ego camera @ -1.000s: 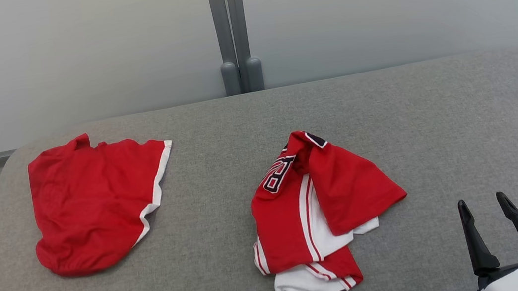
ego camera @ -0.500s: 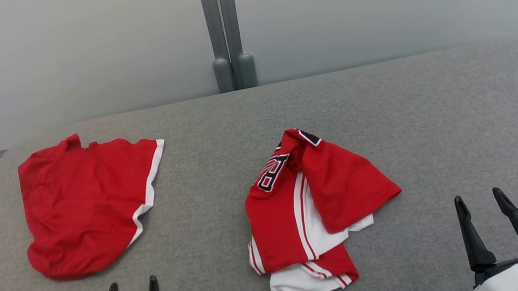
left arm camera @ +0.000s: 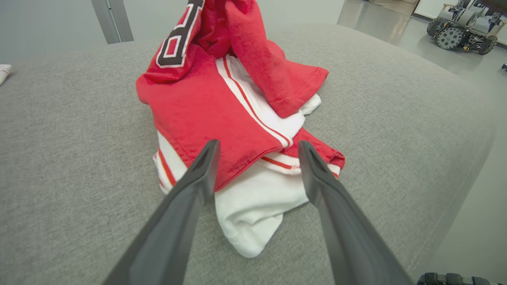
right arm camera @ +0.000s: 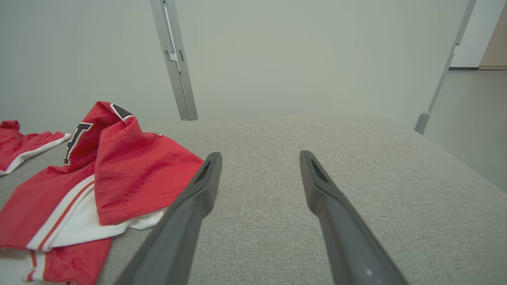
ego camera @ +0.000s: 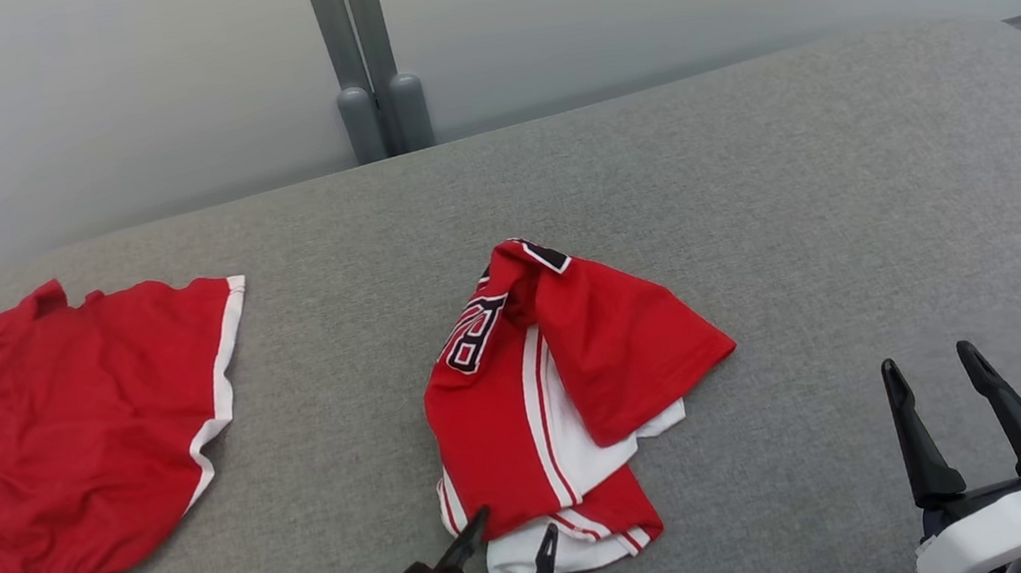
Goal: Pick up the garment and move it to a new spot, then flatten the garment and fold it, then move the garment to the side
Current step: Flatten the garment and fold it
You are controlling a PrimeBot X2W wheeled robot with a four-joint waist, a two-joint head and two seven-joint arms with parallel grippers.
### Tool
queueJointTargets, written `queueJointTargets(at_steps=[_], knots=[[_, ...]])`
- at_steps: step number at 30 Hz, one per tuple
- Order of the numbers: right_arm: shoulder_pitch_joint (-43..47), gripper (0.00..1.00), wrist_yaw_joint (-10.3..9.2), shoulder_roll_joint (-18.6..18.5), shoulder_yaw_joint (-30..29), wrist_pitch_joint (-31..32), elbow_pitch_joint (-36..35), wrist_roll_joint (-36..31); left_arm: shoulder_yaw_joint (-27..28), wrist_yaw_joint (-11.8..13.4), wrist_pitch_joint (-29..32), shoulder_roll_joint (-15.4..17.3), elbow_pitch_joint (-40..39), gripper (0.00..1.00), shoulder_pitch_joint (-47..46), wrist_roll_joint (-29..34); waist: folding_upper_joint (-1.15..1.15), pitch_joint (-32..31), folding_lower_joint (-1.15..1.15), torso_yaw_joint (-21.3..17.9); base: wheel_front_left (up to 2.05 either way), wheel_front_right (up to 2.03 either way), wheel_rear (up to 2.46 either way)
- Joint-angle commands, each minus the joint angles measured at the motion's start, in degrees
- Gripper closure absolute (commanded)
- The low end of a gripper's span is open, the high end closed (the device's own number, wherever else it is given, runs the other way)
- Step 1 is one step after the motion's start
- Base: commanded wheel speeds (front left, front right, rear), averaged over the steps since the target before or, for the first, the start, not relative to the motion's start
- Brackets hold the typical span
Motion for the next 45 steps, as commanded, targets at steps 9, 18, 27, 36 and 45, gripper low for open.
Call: queueJointTargets(at_steps=[9,18,27,36,45], knots=[[-1.2,0.0,-0.02,0.6,-0.4,-0.2,0.5,1.3,-1.0,2.3,0.0,0.3,9.8,0.0,-7.1,0.7,0.0,2.5,0.0,-3.4,0.0,0.0,0.0],[-1.1,0.0,-0.02,1.0,-0.8,-0.2,0.9,1.7,-2.0,1.4,0.0,0.3,13.5,0.42,-8.2,1.1,0.0,2.3,0.0,-3.7,0.0,0.0,0.0],[-1.9,0.0,-0.02,1.1,-0.6,-0.2,1.0,2.1,-3.1,1.5,0.0,0.3,16.1,0.47,-10.7,0.1,0.0,3.2,0.0,-4.2,0.0,0.0,0.0],[-1.4,0.0,-0.02,1.6,-1.3,-0.2,1.3,2.2,-3.4,1.5,0.0,0.3,12.1,1.0,-12.0,-2.9,0.0,3.4,0.0,-4.1,0.0,0.0,0.0],[1.0,0.0,-0.02,2.3,-2.4,-0.2,1.9,2.5,2.9,0.5,0.0,0.3,-11.9,1.0,-6.4,-18.6,0.0,0.8,0.0,-0.2,0.0,0.0,0.0]])
